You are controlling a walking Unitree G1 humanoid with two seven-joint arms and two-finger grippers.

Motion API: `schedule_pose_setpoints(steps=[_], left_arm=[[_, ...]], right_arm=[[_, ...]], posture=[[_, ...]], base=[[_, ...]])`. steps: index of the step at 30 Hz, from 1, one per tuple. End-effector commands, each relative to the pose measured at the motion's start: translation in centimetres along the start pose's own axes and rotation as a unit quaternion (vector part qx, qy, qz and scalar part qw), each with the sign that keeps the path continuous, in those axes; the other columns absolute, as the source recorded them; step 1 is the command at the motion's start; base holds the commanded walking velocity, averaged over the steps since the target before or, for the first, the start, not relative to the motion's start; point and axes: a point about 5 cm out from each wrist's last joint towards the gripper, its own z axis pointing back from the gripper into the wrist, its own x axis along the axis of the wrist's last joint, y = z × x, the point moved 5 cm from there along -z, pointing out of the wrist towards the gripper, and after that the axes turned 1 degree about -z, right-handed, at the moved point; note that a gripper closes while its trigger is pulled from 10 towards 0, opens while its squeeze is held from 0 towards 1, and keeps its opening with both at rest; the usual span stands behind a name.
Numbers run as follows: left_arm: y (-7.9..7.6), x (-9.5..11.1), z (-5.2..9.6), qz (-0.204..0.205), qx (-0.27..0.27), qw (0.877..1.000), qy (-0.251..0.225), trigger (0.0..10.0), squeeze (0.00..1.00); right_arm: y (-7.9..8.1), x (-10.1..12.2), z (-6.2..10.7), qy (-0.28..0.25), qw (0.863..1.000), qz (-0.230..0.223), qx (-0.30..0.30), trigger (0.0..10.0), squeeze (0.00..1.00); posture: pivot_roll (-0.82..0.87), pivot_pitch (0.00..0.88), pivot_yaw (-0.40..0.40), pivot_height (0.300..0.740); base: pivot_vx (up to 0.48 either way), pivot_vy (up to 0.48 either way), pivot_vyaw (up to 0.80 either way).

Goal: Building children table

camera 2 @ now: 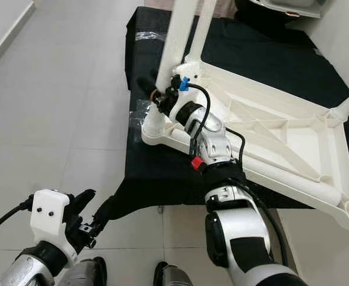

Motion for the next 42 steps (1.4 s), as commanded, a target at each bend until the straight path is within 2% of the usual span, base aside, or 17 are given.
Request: schedule_pose_setpoints(steps=[1, 5, 9, 12, 13, 16, 18, 19, 20, 25, 30, 31, 36, 38, 40, 41, 42], left_arm=[[-0.2, -0.5, 0.0, 0.002, -0.007, 1.0, 0.009, 10.0, 0.0], [-0.2, -0.5, 0.0, 0.001, -0.007, 1.0, 0.009, 10.0, 0.0], [-0.2, -0.5, 0.0, 0.001, -0.007, 1.0, 0.009, 10.0, 0.0], [-0.1, -0.5, 0.0, 0.001, -0.007, 1.0, 0.009, 10.0, 0.0], [-0.1, -0.5, 0.0, 0.001, -0.007, 1.0, 0.009, 10.0, 0.0], [-0.1, -0.5, 0.0, 0.001, -0.007, 1.0, 0.009, 10.0, 0.0], [-0.1, -0.5, 0.0, 0.001, -0.007, 1.0, 0.009, 10.0, 0.0], [-0.1, -0.6, 0.0, 0.002, -0.007, 1.0, 0.009, 10.0, 0.0], [-0.1, -0.6, 0.0, 0.002, -0.007, 1.0, 0.009, 10.0, 0.0], [-0.1, -0.6, 0.0, 0.002, -0.006, 1.0, 0.009, 10.0, 0.0], [-0.1, -0.6, 0.0, 0.002, -0.005, 1.0, 0.01, 10.0, 0.0], [-0.1, -0.7, -0.1, 0.003, -0.006, 1.0, 0.01, 10.0, 0.0], [-0.1, -0.7, -0.2, 0.003, -0.007, 1.0, 0.01, 10.0, 0.0], [0.0, -0.8, -0.3, 0.003, -0.006, 1.0, 0.009, 10.0, 0.0], [0.0, -0.8, -0.3, 0.003, -0.006, 1.0, 0.009, 10.0, 0.0], [0.1, -0.8, -0.4, 0.003, -0.006, 1.0, 0.009, 10.0, 0.0], [0.1, -0.8, -0.4, 0.003, -0.006, 1.0, 0.009, 10.0, 0.0]], right_arm=[[-3.3, -2.4, 1.6, 0.041, 0.993, 0.001, -0.112, 10.0, 0.0], [-4.0, -2.3, 2.0, 0.03, 0.984, -0.011, -0.176, 10.0, 0.0], [-3.5, -1.8, 2.3, 0.017, 0.975, 0.021, -0.22, 10.0, 0.0], [-2.8, -1.9, 2.4, 0.041, 0.955, 0.079, -0.284, 10.0, 0.0], [-2.6, -2.1, 2.5, 0.05, 0.946, 0.086, -0.308, 10.0, 0.0], [-2.5, -2.2, 2.5, 0.056, 0.941, 0.087, -0.322, 10.0, 0.0], [-2.4, -2.5, 2.6, 0.061, 0.933, 0.072, -0.347, 10.0, 0.0], [-2.4, -2.7, 2.9, 0.061, 0.908, 0.052, -0.411, 10.0, 0.0], [-2.4, -2.7, 2.9, 0.061, 0.908, 0.052, -0.411, 10.0, 0.0], [-1.9, -3.2, 3.2, 0.062, 0.878, -0.011, -0.474, 10.0, 0.0], [-1.7, -2.5, 2.8, 0.049, 0.878, -0.029, -0.476, 10.0, 0.0], [-2.1, 0.1, 2.4, 0.015, 0.872, -0.022, -0.488, 10.0, 0.0], [-2.4, 2.0, 2.3, -0.015, 0.87, -0.017, -0.493, 10.0, 0.0], [-2.5, 6.3, 2.0, -0.093, 0.875, -0.023, -0.475, 10.0, 0.0], [-2.5, 6.3, 2.0, -0.093, 0.875, -0.023, -0.475, 10.0, 0.0], [-2.4, 8.0, 1.9, -0.124, 0.876, -0.025, -0.465, 10.0, 0.0], [-2.4, 8.0, 1.9, -0.124, 0.876, -0.025, -0.465, 10.0, 0.0]], posture=[[0.11, 0.235, -0.134, 0.74], [0.11, 0.233, -0.131, 0.74], [0.11, 0.231, -0.132, 0.74], [0.11, 0.233, -0.134, 0.74], [0.11, 0.233, -0.132, 0.74], [0.11, 0.233, -0.132, 0.74], [0.11, 0.233, -0.132, 0.74], [0.11, 0.232, -0.134, 0.74], [0.11, 0.232, -0.134, 0.74], [0.12, 0.231, -0.137, 0.74], [0.12, 0.231, -0.137, 0.74], [0.12, 0.229, -0.134, 0.74], [0.12, 0.226, -0.134, 0.74], [0.12, 0.217, -0.13, 0.74], [0.12, 0.217, -0.13, 0.74], [0.12, 0.217, -0.13, 0.74], [0.12, 0.217, -0.13, 0.74]], base=[[0.0, 0.0, 0.0], [0.0, 0.0, 0.0], [0.0, 0.0, 0.0], [0.0, 0.0, 0.0], [0.0, 0.0, 0.0], [0.0, 0.0, 0.0], [0.0, 0.0, 0.0], [0.0, 0.0, 0.0], [0.0, 0.0, 0.0], [0.0, 0.0, 0.0], [0.0, 0.0, 0.0], [0.0, 0.0, 0.0], [0.0, 0.0, 0.0], [0.0, 0.0, 0.0], [0.0, 0.0, 0.0], [0.0, 0.0, 0.0], [0.0, 0.0, 0.0]])
